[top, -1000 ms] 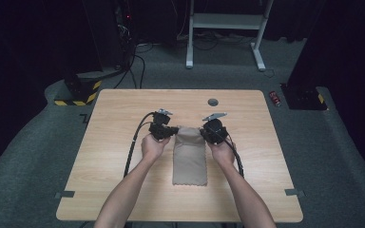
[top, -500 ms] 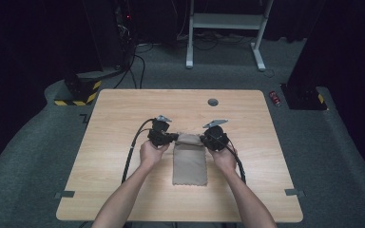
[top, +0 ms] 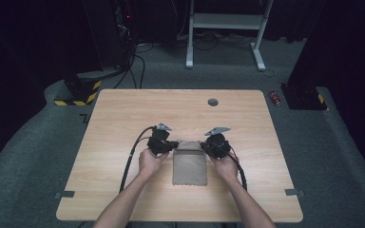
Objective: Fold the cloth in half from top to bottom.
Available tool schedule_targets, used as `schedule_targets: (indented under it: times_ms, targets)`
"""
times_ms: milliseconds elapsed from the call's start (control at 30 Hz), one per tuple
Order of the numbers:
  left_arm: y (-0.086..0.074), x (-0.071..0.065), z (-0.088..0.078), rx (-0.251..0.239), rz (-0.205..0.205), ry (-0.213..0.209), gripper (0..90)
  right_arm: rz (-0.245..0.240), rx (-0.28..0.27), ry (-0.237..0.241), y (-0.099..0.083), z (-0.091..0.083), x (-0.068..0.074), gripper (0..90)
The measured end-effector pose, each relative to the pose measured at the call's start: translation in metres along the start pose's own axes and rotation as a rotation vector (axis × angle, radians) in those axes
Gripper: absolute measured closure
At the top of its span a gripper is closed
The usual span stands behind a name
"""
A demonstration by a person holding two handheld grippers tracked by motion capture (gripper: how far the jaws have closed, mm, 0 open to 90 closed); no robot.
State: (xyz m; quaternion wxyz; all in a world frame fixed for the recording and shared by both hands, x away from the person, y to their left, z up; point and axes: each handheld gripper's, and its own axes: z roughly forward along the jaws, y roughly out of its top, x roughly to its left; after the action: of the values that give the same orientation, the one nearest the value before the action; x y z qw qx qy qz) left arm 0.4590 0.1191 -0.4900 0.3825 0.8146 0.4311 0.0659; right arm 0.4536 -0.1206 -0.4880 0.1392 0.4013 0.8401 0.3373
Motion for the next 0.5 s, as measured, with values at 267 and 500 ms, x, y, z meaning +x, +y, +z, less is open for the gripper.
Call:
schedule_targets:
  times_ms: [267,500]
  targets:
    - [-0.008,-0.005,-0.003,-0.005,0.015,-0.014,89.3,-0.004,-0.006,0.02,-0.011,-0.005,0.004,89.2]
    - [-0.012,-0.01,-0.004,0.003,0.038,-0.01,89.3,-0.011,-0.004,0.026,-0.015,-0.006,0.006,89.2]
